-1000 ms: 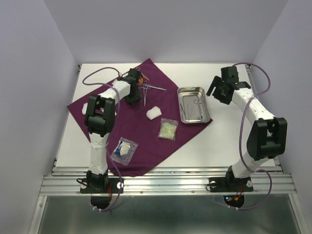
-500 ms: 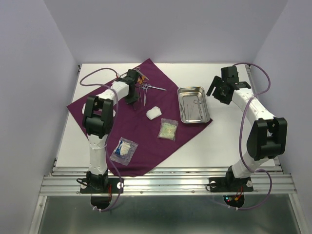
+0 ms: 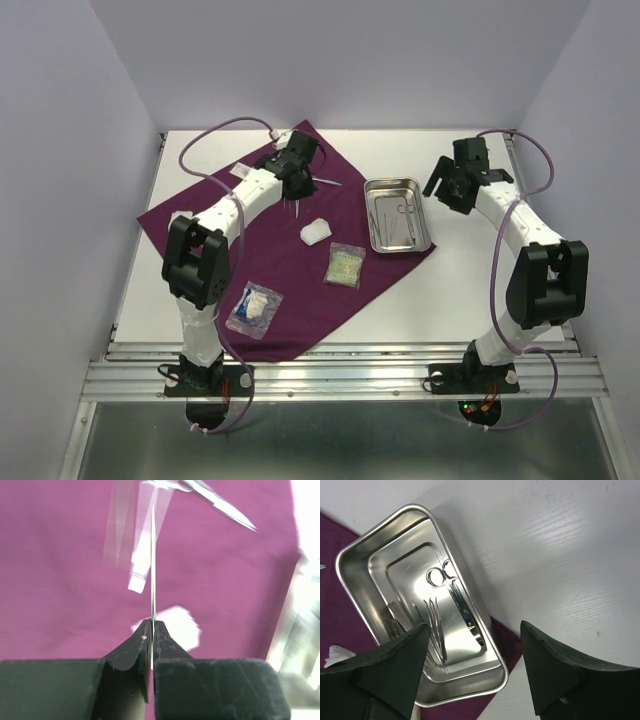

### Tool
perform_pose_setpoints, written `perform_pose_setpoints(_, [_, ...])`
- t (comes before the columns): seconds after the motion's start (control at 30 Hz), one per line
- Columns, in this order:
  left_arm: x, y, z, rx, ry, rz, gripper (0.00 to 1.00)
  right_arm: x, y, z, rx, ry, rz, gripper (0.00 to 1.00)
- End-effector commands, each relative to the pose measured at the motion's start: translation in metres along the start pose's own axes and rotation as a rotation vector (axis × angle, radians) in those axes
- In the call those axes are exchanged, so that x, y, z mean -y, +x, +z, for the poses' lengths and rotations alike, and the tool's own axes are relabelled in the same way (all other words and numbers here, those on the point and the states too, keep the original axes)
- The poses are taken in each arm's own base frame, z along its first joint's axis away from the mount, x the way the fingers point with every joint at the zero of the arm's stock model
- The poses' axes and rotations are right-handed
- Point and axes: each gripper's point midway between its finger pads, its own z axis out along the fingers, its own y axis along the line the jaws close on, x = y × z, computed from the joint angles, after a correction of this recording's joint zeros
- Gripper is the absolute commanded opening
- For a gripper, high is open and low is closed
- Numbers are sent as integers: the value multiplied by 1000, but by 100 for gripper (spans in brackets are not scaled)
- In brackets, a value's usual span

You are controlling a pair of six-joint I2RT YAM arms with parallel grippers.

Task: Prepare the surgical pack
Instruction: Pick up the medical item from the surgical kit, then place the medical item in the container.

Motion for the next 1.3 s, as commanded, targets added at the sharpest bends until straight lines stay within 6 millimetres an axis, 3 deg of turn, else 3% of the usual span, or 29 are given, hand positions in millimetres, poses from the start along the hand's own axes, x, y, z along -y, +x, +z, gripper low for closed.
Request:
perform_pose_setpoints(0.0, [71, -3, -35, 41, 167, 42, 7, -4, -10, -9, 57, -23, 24, 78])
perform_pose_setpoints(0.17, [140, 31, -39, -18, 310, 111, 7, -2, -14, -17, 86, -23, 33, 78])
perform_pose_setpoints(0.23, [160, 53, -36, -52, 344, 143, 7, 0, -14, -19, 91, -17, 35, 78])
perform_pose_setpoints(0.4, [198, 74, -36, -71, 422, 156, 7, 2, -12, -22, 95, -16, 37, 78])
perform_pose_setpoints(0.73, [225, 106, -10, -155, 503, 108, 8, 4, -9, -25, 93, -19, 36, 78])
perform_pose_setpoints(0.9, [226, 115, 3, -175, 492, 84, 20, 3, -9, -24, 92, -23, 36, 78])
perform_pose_setpoints(0.97, [227, 119, 7, -185, 491, 81, 31, 2, -9, -23, 88, -28, 34, 78])
perform_pose_setpoints(1.07, [228, 121, 8, -194, 494, 80, 42, 2, -8, -22, 86, -25, 30, 78])
perform_pose_setpoints(1.27, [234, 108, -12, -181, 532, 74, 43, 3, -8, -21, 86, -19, 30, 78])
